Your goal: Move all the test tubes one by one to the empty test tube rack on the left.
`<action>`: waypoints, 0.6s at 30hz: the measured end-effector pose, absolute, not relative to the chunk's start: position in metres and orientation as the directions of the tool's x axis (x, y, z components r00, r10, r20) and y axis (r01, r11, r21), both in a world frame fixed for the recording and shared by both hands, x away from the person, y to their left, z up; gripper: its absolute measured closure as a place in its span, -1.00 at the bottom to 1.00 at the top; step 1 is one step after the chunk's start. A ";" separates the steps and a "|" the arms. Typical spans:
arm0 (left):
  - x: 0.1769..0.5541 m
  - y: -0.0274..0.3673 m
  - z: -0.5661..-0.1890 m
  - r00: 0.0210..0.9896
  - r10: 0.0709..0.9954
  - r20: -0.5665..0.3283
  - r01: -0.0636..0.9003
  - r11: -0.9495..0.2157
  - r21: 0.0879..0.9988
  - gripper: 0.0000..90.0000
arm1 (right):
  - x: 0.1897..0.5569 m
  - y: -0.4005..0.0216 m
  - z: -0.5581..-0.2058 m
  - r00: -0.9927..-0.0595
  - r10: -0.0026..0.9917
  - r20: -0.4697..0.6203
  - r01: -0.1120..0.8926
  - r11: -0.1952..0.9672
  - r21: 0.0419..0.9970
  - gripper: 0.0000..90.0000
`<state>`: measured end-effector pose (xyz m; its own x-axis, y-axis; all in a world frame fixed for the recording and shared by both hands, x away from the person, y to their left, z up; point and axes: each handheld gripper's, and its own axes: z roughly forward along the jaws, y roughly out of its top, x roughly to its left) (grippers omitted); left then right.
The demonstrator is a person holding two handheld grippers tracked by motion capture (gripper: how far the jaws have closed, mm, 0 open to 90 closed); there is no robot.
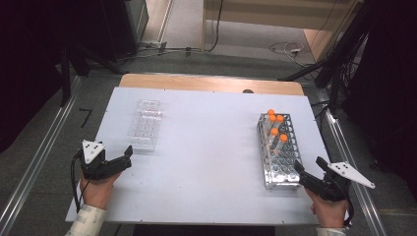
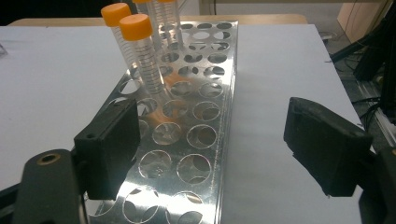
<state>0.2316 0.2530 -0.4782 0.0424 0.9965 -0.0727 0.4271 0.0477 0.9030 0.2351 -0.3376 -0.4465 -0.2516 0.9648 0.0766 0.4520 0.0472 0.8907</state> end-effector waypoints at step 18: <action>0.229 0.254 -0.478 0.032 0.996 -0.084 0.400 0.065 0.914 -0.91 | 0.266 -0.304 -0.439 -0.345 0.939 0.013 0.459 0.156 0.875 -0.60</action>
